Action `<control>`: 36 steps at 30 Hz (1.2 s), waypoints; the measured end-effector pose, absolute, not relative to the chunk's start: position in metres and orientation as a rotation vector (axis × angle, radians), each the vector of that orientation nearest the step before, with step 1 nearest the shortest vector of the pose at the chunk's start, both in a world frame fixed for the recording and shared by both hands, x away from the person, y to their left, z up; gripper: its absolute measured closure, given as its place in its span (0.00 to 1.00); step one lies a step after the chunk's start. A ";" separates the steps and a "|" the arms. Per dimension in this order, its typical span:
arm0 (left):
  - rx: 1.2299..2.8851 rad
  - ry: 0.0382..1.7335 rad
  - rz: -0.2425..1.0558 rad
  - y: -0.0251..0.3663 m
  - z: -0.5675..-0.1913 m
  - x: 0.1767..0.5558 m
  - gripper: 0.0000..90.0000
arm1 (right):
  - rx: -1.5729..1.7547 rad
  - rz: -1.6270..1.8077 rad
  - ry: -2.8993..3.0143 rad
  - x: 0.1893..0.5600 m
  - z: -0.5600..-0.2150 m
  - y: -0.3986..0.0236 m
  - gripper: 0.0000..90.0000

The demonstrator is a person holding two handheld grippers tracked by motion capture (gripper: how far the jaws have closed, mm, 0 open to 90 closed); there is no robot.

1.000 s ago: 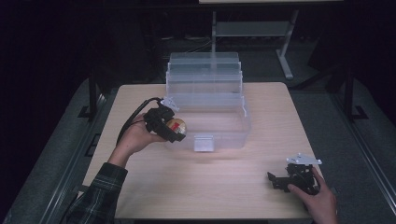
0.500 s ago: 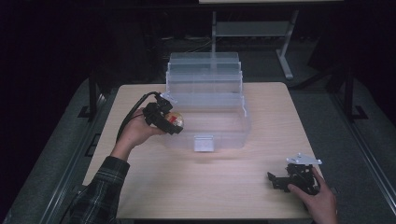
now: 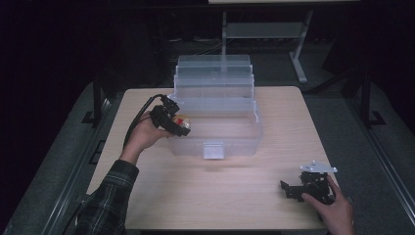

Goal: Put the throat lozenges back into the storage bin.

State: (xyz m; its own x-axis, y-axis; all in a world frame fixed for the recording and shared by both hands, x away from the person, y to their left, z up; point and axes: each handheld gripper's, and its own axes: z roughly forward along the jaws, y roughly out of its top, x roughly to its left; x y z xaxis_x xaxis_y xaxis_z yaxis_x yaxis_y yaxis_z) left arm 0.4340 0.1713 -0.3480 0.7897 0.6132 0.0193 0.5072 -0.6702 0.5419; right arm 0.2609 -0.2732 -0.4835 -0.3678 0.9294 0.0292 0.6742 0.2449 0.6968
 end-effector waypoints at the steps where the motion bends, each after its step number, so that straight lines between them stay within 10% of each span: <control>1: 2.454 0.838 0.274 0.172 -0.349 0.435 0.22 | 1.467 0.891 2.133 0.261 -0.484 -0.273 0.00; 36: 2.452 0.838 0.263 0.176 -0.352 0.440 0.20 | 1.467 0.891 2.133 0.261 -0.484 -0.273 0.00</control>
State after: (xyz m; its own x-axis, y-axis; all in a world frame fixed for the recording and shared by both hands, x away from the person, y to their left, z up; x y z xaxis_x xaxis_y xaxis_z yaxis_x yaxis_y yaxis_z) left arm 0.4402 0.1763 -0.3519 0.7884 0.6150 0.0121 0.5116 -0.6666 0.5421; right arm 0.2610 -0.2732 -0.4835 -0.3686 0.9292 0.0283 0.6735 0.2459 0.6971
